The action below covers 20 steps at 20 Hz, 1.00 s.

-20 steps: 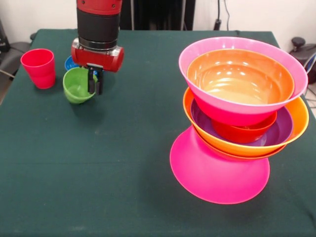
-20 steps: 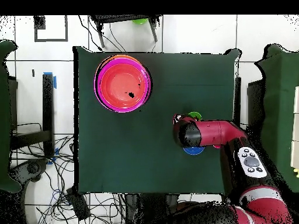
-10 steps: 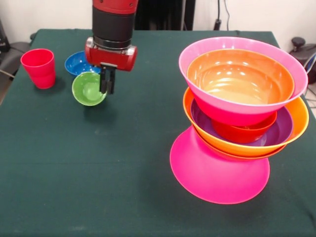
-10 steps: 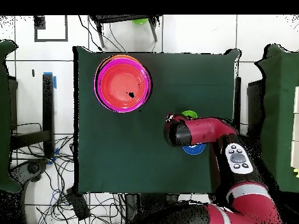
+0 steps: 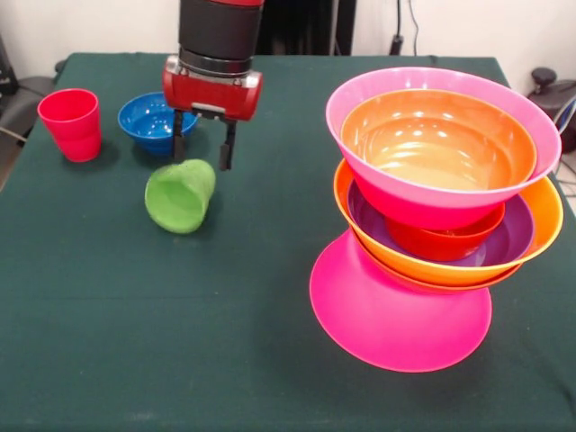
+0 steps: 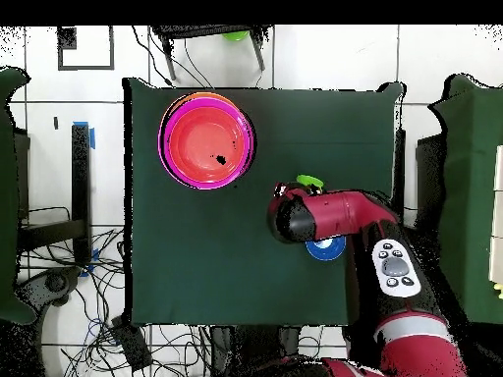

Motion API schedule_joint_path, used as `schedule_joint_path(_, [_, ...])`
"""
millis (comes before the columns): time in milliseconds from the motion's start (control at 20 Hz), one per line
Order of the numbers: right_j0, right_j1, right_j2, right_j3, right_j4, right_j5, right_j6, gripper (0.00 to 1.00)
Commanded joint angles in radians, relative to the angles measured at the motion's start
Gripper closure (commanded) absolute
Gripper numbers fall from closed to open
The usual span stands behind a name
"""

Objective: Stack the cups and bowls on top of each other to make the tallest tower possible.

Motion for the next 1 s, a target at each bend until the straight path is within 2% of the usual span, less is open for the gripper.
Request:
schedule_joint_path(50, [-0.062,0.017,0.106,0.01,-0.019,0.044,-0.104,0.0])
schedule_joint_path(300, [-0.099,0.011,0.099,0.049,-0.046,0.008,-0.086,0.0])
schedule_joint_path(600, [-0.106,0.039,0.092,0.039,-0.062,-0.019,-0.061,0.0])
schedule_joint_path(1000, [-0.125,0.045,0.127,0.024,-0.003,0.006,-0.035,0.0])
